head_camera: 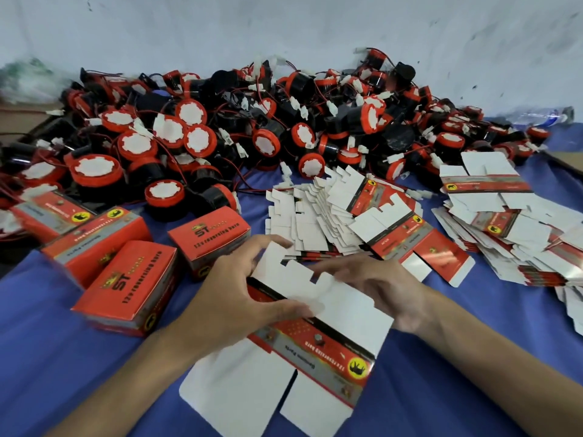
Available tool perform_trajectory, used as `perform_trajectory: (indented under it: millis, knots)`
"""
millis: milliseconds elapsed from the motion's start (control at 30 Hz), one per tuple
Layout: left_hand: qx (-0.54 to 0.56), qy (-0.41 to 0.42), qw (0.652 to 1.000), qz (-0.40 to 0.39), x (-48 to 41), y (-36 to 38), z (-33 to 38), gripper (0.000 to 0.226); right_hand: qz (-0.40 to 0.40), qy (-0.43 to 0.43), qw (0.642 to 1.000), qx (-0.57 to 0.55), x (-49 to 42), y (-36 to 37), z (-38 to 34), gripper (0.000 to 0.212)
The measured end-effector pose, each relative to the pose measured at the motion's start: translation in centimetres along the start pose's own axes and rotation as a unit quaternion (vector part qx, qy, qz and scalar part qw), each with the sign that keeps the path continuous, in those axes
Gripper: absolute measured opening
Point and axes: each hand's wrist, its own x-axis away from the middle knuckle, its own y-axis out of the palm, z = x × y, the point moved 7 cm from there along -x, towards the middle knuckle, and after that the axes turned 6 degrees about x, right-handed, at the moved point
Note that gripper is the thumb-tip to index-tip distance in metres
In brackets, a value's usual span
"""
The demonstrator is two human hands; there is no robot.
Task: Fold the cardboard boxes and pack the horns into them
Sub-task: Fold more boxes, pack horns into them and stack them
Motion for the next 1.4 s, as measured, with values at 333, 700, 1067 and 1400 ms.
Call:
perform_trajectory:
  millis: [333, 700, 1067, 1400]
  knots:
    - [-0.406, 0.226, 0.885, 0.034, 1.3, 2.0, 3.4, 0.037, -0.066, 0.057, 0.996, 0.027, -0.1, 1.4, 0.9, 0.030]
    - [-0.346, 0.172, 0.922, -0.031, 1.6, 3.5, 2.8, 0.030, -0.080, 0.036, 0.996, -0.020, -0.8, 1.6, 1.6, 0.032]
    - [-0.376, 0.362, 0.853, -0.014, 3.1, 5.1, 5.8, 0.031, -0.012, -0.070, 0.955, 0.288, -0.5, 2.7, 0.7, 0.027]
    - [-0.347, 0.221, 0.909, 0.064, 2.2, 3.4, 5.3, 0.094, -0.009, -0.175, 0.973, 0.150, 0.1, 3.3, -1.1, 0.052]
